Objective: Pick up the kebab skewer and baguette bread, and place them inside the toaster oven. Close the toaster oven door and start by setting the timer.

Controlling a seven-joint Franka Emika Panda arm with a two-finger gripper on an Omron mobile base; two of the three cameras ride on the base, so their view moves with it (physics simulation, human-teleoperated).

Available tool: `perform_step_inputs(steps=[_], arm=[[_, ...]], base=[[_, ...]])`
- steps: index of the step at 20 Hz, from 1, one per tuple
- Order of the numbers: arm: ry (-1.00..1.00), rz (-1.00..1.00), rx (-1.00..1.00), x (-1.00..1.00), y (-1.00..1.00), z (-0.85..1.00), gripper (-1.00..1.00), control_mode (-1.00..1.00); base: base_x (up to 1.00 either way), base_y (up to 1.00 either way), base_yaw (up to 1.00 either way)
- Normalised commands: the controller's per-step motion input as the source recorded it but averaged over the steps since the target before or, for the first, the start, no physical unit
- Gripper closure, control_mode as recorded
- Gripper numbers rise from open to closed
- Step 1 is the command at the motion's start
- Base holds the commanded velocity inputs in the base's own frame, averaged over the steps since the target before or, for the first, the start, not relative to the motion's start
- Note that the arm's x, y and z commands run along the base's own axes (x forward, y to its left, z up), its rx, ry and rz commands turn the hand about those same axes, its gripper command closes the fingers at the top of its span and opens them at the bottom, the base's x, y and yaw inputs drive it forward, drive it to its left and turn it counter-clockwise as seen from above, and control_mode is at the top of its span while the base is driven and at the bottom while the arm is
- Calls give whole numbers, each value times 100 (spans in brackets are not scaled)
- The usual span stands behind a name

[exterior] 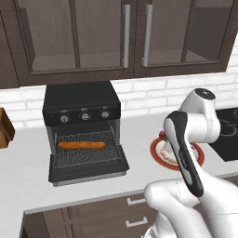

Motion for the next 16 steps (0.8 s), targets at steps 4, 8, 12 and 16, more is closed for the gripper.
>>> perform_step_inputs(steps=[4, 8, 12, 16], arm=[[-13, 24, -7, -45, 100, 47, 100, -100], [-13, 27, -9, -26, 100, 61, 100, -100], [-2, 24, -13, -3, 100, 53, 100, -100], [0, 18, -16, 0, 100, 14, 100, -100]], base=[[0, 0, 0], [0, 0, 0], [0, 0, 0], [0, 0, 0]])
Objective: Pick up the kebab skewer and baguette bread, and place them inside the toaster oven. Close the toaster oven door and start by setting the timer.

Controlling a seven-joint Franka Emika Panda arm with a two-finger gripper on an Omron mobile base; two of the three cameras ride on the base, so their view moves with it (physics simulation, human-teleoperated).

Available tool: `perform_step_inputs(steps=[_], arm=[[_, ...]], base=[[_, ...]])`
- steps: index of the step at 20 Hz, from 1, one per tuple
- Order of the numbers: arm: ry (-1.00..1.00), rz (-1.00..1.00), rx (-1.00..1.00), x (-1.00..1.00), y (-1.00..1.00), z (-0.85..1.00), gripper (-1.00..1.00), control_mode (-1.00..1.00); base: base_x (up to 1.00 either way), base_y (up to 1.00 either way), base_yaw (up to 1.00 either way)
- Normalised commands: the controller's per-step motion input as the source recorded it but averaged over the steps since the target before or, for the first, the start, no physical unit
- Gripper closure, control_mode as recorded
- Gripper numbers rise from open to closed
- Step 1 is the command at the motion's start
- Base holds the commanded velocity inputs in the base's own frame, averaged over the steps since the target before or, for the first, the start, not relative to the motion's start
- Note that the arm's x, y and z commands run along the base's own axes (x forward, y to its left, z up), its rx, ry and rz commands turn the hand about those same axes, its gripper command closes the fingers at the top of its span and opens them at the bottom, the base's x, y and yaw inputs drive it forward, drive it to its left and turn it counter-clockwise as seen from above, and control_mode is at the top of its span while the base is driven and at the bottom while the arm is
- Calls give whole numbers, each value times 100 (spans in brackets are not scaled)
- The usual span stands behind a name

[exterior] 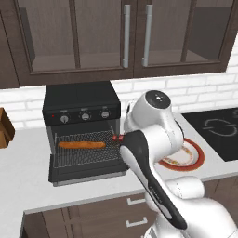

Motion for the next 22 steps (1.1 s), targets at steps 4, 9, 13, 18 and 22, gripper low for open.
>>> perform_step_inputs(steps=[4, 9, 13, 18, 22], arm=[[0, 16, -18, 3, 100, -2, 100, -100], [11, 15, -13, 34, 92, -15, 100, -100], [11, 9, -3, 57, 26, -29, 100, -100], [16, 7, -3, 51, 9, -56, 100, -100], [7, 6, -9, 51, 21, -72, 100, -100]], base=[[0, 0, 0], [0, 0, 0], [0, 0, 0], [0, 0, 0], [0, 0, 0]])
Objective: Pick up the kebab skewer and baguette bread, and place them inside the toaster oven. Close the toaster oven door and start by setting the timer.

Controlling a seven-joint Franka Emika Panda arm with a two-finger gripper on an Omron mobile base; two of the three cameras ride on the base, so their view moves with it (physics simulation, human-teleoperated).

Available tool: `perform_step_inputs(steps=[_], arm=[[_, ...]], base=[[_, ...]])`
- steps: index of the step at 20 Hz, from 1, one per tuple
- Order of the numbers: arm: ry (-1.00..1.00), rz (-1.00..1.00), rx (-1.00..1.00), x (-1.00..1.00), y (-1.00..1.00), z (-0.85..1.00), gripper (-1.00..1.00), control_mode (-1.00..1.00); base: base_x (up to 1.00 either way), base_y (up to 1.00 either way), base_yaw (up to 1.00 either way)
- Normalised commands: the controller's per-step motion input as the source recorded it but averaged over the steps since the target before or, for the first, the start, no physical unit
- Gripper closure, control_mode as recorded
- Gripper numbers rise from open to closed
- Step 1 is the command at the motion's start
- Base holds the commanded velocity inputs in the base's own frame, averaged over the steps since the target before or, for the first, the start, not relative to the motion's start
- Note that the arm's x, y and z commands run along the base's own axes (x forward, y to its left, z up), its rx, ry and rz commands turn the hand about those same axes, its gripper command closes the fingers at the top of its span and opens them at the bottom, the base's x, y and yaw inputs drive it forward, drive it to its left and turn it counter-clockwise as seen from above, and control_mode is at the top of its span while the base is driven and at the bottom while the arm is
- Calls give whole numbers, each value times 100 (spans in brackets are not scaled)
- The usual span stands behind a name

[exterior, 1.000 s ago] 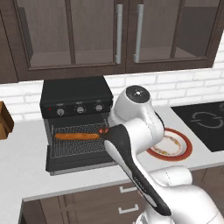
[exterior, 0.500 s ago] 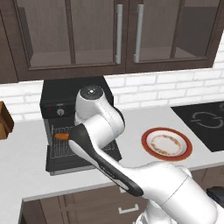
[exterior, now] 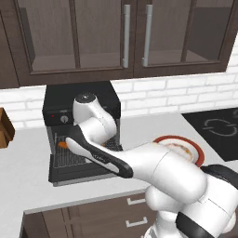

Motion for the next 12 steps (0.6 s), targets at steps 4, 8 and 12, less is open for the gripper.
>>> perform_step_inputs(steps=[4, 8, 12], arm=[[0, 2, -5, 43, 13, -39, 100, -100], [2, 0, 0, 41, 3, -18, 100, -100], [4, 0, 0, 23, 0, -18, 100, -100]], base=[[0, 0, 0], [0, 0, 0], [0, 0, 0]])
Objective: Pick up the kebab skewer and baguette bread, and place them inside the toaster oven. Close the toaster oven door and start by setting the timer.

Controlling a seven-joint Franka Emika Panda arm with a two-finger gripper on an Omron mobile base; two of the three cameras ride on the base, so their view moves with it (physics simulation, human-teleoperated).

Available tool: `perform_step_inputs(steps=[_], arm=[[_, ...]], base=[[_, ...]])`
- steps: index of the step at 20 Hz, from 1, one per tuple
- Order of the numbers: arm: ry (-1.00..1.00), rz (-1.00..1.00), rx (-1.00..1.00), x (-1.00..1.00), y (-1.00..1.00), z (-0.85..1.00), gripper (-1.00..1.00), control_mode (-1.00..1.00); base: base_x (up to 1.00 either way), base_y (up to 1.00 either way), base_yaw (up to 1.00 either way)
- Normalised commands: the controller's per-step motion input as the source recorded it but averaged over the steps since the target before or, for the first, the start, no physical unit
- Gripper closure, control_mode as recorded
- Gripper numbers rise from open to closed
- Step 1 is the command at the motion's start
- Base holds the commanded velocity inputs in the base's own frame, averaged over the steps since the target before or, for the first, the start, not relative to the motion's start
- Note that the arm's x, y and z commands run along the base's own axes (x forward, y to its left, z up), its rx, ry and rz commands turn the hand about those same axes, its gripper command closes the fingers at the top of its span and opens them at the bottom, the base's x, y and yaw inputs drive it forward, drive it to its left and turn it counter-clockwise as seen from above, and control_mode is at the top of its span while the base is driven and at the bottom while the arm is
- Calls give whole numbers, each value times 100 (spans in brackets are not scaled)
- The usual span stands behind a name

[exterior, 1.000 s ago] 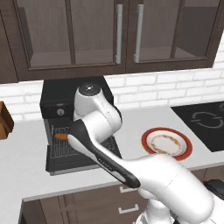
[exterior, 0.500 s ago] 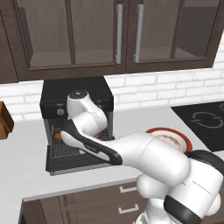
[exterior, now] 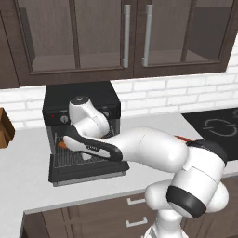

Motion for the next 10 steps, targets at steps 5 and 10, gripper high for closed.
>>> perform_step_inputs(steps=[5, 10], arm=[[3, 0, 0, 30, 1, -28, 100, -100], [4, 0, 0, 21, 7, -12, 100, -100]], base=[[0, 0, 0], [0, 0, 0]])
